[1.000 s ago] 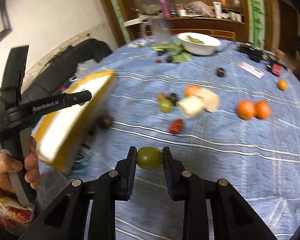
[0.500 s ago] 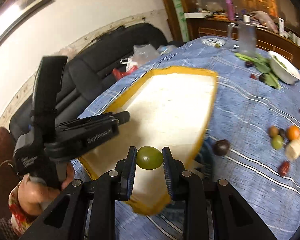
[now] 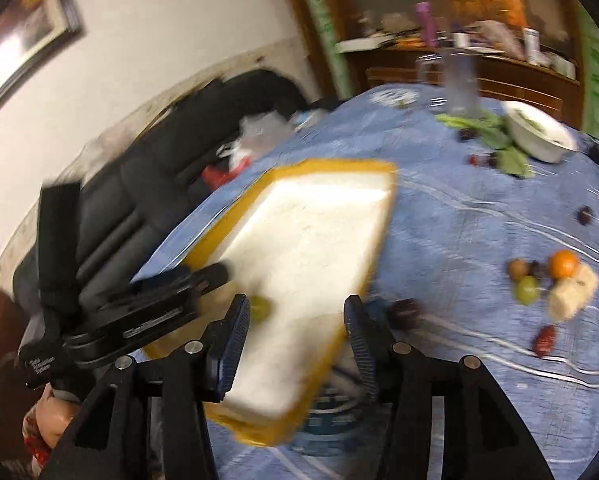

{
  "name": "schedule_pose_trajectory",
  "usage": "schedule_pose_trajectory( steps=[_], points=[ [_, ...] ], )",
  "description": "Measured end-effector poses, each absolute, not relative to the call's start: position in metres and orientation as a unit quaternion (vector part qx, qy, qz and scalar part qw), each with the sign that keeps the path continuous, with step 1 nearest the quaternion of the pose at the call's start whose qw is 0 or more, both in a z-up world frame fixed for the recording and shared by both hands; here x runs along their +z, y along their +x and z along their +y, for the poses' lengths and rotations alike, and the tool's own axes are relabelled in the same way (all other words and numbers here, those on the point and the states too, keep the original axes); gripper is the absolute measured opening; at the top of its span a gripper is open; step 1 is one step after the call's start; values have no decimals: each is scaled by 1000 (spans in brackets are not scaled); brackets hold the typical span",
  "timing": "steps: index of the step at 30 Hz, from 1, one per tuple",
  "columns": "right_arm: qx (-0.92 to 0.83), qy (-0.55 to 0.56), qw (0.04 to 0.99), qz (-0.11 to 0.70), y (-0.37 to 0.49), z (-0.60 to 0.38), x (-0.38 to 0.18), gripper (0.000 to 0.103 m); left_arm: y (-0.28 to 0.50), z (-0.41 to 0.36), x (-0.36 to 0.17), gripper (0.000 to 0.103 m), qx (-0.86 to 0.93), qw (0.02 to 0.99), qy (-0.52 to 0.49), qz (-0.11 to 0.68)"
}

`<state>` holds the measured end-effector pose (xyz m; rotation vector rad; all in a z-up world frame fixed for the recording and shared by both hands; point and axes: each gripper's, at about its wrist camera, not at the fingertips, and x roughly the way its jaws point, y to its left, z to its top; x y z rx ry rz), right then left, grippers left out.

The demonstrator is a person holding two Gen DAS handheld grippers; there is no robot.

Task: Organize fruits
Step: 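Carry both items into the white tray and open both tools, then move both tools back toward the remaining fruits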

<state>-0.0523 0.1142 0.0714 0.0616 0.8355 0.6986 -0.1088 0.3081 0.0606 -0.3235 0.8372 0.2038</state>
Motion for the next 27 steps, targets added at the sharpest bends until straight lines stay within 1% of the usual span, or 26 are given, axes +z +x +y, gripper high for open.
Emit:
schedule_pose_trajectory(
  steps=[4,7,16,18,20,23,27],
  points=[
    [266,56,867,416,-28,75,56,54,-108,302,64,57,93,897,-158,402],
    [242,54,869,429,-16,67,43,54,-106,295,66,57,86,899,-153,401],
    [244,4,854,460,2,109,6,54,-99,273,67,57,64,901,-129,408],
    [243,2,852,463,4,111,0,49,-98,270,67,57,59,901,-128,411],
    [256,16,845,469,4,107,0,30,-97,266,68,58,55,901,-126,411],
    [252,32,850,461,2,95,3,27,-96,259,70,60,47,902,-127,410],
    [252,60,853,453,-2,74,14,27,-94,246,73,62,36,904,-120,409]
  ],
)
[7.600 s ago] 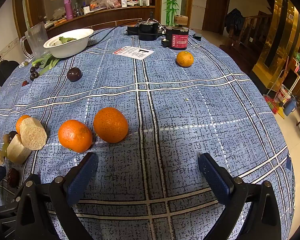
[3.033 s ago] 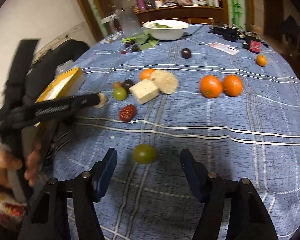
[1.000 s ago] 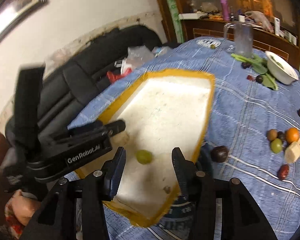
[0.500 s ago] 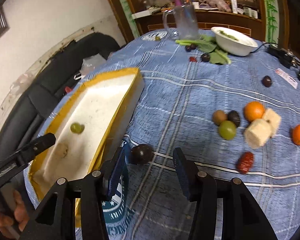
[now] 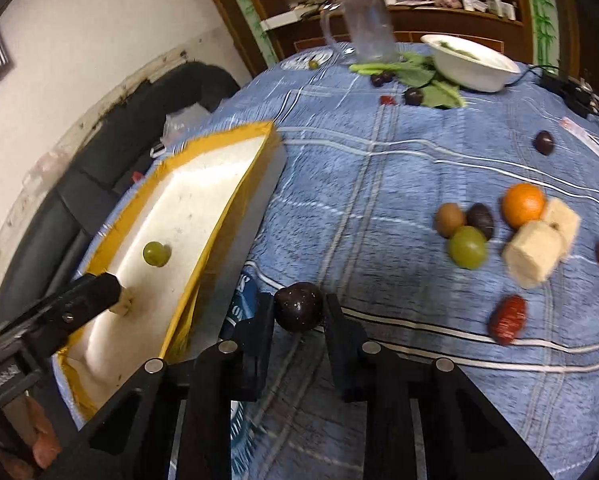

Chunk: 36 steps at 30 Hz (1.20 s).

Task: Organize fruits
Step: 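Move both tools back toward the remaining fruits, then grasp the red jujube with the left tool while the right tool grasps a dark plum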

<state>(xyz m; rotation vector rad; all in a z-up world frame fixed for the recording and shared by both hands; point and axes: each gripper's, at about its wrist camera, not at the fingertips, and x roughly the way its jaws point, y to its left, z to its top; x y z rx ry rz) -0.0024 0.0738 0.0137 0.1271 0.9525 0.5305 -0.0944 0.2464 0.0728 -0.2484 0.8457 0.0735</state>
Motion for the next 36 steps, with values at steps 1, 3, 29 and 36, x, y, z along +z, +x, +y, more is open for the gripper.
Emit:
schedule_pose_trajectory(
  steps=[1,3,29,36],
  points=[
    [248,61,857,448,-6,66,17,27,-94,242,73,62,31,904,-118,410],
    [242,65,862,441,-13,48,25,27,-93,233,75,62,19,904,-113,411],
    [132,68,879,453,-26,-83,4,27,-10,42,17,47,-151,873,13,464],
    [134,63,882,448,-24,-81,3,28,-13,36,14,19,-143,881,40,450]
  ],
)
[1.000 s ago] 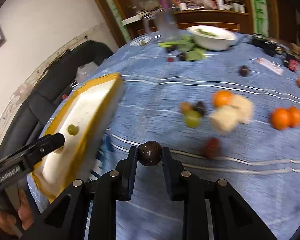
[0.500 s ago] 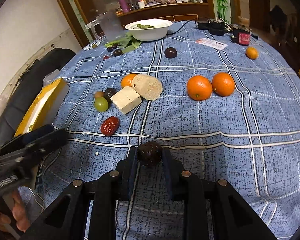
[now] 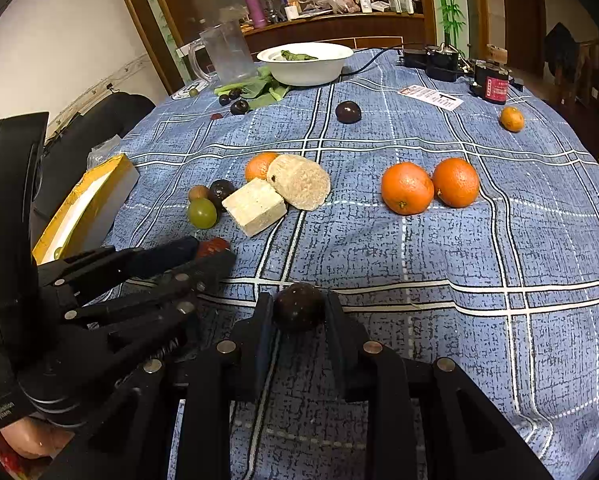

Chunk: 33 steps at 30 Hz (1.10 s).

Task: Organize fruits
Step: 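Grasp the red jujube with the left tool while the right tool grasps a dark plum, then lower both held fruits into the white tray and open both tools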

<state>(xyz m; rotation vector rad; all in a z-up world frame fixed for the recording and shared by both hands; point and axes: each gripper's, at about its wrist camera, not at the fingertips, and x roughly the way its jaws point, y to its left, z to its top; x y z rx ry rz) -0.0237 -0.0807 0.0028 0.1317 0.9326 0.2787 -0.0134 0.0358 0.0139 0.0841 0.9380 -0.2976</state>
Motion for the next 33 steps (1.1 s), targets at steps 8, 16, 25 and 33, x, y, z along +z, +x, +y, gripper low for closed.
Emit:
schedule_pose_trajectory(
  steps=[8,16,25,33],
  points=[
    [136,84,880,446,-30,-83,7,26,-33,70,42,19,-135,891,-21,433],
    [163,72,886,427,-45,-56,31,26,-75,145,73,19,-83,906,-84,406],
    [238,45,879,411,-61,18,60,27,-108,237,84,19,22,915,-119,384],
    [305,17,857,415,-75,104,67,27,-124,283,74,19,82,914,-124,378]
  ],
)
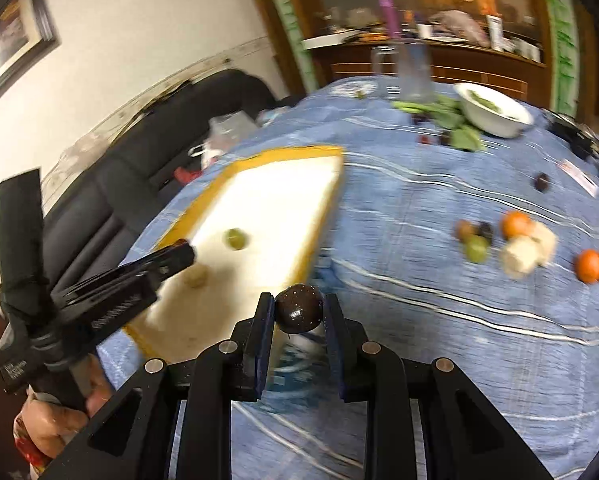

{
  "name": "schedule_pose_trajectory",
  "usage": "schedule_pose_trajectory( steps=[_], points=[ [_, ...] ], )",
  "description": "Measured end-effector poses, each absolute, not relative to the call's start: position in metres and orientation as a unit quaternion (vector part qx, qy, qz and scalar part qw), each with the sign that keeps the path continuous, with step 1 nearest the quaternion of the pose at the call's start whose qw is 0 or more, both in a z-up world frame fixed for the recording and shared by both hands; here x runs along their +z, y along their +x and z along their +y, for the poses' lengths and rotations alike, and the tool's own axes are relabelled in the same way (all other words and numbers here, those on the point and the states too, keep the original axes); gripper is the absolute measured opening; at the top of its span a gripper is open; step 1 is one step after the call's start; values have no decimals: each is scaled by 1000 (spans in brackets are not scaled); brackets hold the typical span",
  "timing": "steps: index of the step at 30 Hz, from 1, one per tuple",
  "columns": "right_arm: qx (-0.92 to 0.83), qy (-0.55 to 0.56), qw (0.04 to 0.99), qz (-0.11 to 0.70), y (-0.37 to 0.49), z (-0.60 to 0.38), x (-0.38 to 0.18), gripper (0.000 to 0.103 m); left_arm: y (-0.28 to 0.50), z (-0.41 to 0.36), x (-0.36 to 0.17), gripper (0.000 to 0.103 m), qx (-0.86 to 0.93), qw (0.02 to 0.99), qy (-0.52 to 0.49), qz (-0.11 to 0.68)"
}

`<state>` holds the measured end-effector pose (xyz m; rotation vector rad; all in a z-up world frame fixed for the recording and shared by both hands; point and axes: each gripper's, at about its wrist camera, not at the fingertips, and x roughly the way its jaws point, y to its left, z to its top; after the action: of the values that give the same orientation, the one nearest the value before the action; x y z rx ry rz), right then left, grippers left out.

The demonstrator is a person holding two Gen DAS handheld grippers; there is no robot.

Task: Organize fruits
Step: 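Lower both held fruits into the white tray and open both tools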

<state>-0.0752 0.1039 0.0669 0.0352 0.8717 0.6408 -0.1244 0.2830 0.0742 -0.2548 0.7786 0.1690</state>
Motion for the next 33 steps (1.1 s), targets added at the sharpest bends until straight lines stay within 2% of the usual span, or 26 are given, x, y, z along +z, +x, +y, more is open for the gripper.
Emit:
schedule_pose_trajectory(
  steps=[7,14,15,19,23,26,29,33],
  points=[
    [324,-38,845,423,-77,167,48,27,-132,305,66,19,100,910,-124,382],
    [309,-57,845,433,-71,184,33,28,-134,313,62,21,101,908,-131,384],
    [308,-59,846,432,-72,184,33,28,-135,313,63,23,100,909,-131,383],
    [309,-59,847,429,-74,185,35,29,-139,311,67,49,104,912,-129,374],
    [306,-55,849,428,-77,182,37,30,-145,307,75,61,104,918,-124,362],
    [303,-50,853,421,-81,175,42,35,-147,302,81,66,105,920,-120,357],
    [299,-42,859,414,-84,167,47,44,-149,296,86,67,101,922,-117,354],
    [292,-31,866,405,-89,153,56,50,-156,283,96,68,96,928,-104,345]
  ],
)
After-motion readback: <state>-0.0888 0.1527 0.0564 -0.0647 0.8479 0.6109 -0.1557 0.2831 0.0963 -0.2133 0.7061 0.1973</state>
